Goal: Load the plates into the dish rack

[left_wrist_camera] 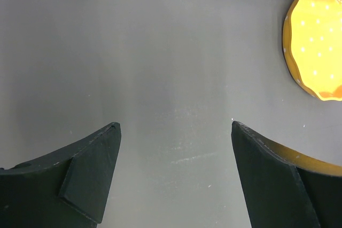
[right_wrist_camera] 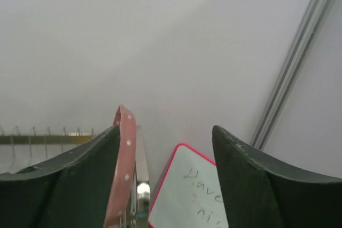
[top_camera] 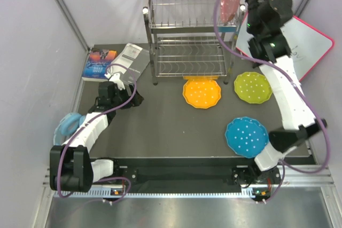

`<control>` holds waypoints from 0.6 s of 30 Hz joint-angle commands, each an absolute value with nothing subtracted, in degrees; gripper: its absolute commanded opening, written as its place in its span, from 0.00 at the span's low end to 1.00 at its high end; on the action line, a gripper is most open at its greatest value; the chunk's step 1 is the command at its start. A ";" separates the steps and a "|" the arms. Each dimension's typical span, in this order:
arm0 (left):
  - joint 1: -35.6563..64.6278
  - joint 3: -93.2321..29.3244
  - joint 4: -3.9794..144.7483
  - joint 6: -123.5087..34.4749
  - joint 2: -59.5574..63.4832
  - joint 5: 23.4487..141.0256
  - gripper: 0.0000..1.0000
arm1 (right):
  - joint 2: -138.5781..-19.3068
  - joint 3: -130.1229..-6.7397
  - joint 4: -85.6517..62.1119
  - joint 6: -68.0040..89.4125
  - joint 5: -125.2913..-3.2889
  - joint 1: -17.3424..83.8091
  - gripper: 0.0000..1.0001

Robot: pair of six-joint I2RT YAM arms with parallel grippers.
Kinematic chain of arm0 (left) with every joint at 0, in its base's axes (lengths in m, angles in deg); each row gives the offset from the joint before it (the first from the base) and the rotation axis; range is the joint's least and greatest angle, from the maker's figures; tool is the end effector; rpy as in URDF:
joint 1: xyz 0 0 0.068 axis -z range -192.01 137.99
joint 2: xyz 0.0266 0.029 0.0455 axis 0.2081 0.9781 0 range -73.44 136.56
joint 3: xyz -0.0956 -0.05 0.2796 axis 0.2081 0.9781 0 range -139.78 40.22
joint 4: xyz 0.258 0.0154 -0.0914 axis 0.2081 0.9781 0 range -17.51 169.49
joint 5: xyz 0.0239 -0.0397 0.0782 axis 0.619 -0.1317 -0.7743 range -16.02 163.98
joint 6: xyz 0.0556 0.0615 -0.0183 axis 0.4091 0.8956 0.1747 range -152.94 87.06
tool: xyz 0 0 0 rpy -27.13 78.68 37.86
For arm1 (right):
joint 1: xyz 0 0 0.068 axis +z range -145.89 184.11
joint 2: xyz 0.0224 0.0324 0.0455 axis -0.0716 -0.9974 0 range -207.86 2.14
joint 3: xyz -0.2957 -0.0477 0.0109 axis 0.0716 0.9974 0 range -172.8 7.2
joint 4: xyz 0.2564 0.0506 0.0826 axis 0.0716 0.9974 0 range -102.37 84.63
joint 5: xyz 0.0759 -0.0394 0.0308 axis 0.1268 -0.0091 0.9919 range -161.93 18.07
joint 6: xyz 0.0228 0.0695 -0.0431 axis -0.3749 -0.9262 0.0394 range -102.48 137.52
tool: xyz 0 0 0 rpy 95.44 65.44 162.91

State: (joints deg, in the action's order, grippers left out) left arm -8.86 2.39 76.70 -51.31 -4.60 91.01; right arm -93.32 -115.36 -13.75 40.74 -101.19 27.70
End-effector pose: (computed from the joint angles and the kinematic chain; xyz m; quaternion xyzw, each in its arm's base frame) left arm 0.2843 -0.0376 0.2200 -0.0488 0.8794 -0.2142 0.4223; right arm 0.3561 0.1159 0.6415 0.0026 0.5403 -0.1265 0.8319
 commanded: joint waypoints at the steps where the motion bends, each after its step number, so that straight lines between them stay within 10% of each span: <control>1: -8.85 1.02 73.81 -51.83 -5.59 91.55 0.88 | -80.68 -104.38 2.19 36.96 -90.77 26.79 0.74; 11: -8.85 1.02 73.81 -51.83 -5.59 91.55 0.88 | -54.65 -67.96 28.14 23.67 -67.11 12.13 0.89; 18: -8.85 1.02 73.81 -51.83 -5.59 91.55 0.88 | -63.94 -62.24 48.61 48.22 -42.55 -16.25 0.84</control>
State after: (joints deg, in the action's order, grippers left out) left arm -8.86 2.39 76.67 -51.31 -4.60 91.04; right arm -58.57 -64.04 35.34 33.59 -60.40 -3.64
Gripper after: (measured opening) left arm 0.885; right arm 0.848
